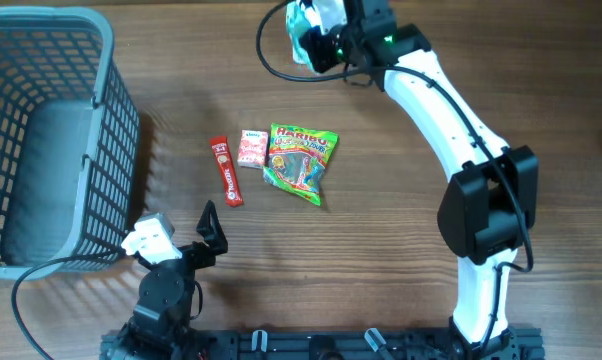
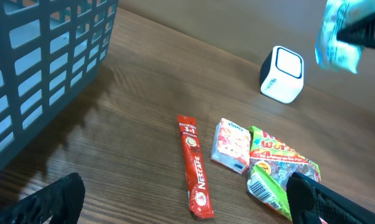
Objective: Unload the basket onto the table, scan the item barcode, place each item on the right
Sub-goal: 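Hold the wipes pack up to the white scanner, then carry the wipes pack to the right edge and release it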
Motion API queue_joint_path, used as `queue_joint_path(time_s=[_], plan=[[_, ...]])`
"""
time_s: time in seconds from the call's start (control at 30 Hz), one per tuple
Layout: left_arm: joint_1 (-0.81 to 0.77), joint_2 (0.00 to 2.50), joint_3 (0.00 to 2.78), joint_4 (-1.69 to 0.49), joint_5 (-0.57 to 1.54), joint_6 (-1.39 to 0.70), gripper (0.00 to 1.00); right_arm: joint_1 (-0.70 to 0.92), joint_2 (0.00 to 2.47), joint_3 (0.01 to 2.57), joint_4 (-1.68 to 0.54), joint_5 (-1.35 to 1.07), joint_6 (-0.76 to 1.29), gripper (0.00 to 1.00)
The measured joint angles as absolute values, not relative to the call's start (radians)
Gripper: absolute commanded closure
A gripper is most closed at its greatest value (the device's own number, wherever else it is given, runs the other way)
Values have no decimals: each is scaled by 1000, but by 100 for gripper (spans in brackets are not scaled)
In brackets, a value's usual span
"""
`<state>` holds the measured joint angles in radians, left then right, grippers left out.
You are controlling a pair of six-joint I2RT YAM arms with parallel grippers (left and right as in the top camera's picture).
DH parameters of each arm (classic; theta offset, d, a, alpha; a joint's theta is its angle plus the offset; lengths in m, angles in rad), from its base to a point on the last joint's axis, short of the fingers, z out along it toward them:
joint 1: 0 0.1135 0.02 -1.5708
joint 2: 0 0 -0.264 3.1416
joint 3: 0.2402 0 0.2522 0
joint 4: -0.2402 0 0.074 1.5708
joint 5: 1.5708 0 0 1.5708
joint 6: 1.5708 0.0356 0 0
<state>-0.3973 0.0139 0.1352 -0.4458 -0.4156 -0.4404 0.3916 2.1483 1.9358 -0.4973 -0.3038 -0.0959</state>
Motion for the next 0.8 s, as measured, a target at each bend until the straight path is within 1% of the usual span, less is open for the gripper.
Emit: queue_joint_path(time_s=[0.1,0.23,0.37,0.47,0.67,0.73,0.8], plan=[[-397,14,135,-445,-416,-440,0,393,2149,1935,-351,-255,-167,95],[-397,14,135,-445,-416,-441,0,431,2196,1940,-147,-64,-302,95],[-397,14,135,-446,-416,-441,0,494,2392,1942,24,165,-467,96],[-397,14,135,-445,-416,-440,0,506,2457,1937,51,246,-523,95],[-397,14,135,-445,-416,-441,0,509,2457,1938,34,372,-556,96],[-397,14,135,-446,-416,-440,0,510,2453,1940,-30,430,-562,95],[-398,14,135,-446,-416,-440,0,510,2416,1942,-173,459,-543,96]])
